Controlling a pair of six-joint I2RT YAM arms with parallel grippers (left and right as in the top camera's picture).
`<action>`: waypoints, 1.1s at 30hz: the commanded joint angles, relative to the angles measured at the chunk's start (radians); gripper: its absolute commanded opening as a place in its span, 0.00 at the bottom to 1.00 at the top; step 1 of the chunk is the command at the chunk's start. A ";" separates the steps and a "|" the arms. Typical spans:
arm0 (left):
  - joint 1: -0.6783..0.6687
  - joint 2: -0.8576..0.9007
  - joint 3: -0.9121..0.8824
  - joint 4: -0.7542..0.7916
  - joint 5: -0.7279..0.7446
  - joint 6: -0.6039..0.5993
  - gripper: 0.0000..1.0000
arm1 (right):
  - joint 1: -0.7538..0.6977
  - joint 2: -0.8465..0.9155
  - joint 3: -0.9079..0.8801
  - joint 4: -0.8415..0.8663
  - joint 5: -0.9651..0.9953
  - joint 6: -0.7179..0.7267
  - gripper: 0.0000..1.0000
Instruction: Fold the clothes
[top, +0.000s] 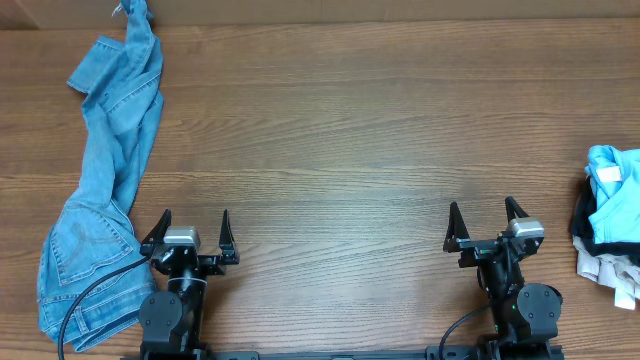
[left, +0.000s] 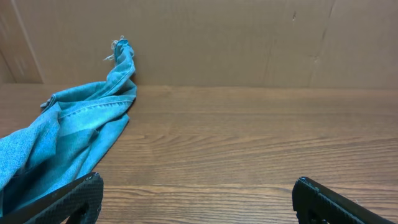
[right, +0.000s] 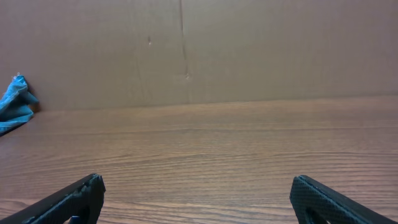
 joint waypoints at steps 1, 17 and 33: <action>0.012 -0.009 -0.003 0.002 0.011 0.019 1.00 | 0.003 -0.010 -0.010 0.007 0.009 0.001 1.00; 0.012 -0.008 0.100 -0.153 0.013 -0.061 1.00 | 0.003 -0.002 0.102 -0.100 -0.062 0.106 1.00; 0.012 0.732 1.230 -1.265 -0.043 -0.084 1.00 | 0.003 0.664 0.735 -0.553 -0.360 0.109 1.00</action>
